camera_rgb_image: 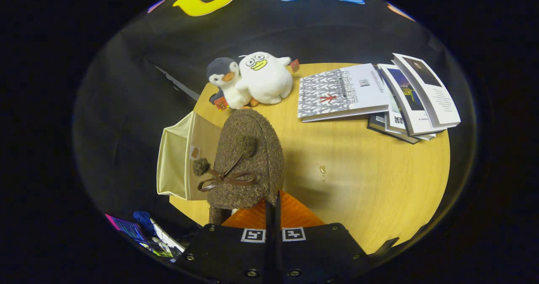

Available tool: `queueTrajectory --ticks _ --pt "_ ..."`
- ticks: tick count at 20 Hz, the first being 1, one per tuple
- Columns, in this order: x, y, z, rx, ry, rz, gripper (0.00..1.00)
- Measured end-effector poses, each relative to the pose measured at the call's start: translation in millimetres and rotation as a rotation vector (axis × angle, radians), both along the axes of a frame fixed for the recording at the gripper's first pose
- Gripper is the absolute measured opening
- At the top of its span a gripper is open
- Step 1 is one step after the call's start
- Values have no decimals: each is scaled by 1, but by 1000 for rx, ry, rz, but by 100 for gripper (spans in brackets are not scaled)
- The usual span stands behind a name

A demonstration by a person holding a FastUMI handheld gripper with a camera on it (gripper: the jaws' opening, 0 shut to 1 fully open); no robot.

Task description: Open the storage box then place both shoes into the box .Put the left shoe in first, then the right shoe, with the right side of both shoes facing outward in a uniform manner.

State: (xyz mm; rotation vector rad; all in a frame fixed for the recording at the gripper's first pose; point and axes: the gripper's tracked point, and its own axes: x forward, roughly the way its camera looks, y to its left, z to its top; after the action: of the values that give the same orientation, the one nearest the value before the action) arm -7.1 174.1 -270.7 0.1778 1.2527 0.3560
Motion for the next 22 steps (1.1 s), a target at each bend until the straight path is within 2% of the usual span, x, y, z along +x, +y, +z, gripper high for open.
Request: queueTrajectory --ticks 7,15,22 --pt "22 98 22 47 -44 215 0" --pt "33 195 35 30 -111 444 0" --pt "32 253 6 -15 -89 561 0"
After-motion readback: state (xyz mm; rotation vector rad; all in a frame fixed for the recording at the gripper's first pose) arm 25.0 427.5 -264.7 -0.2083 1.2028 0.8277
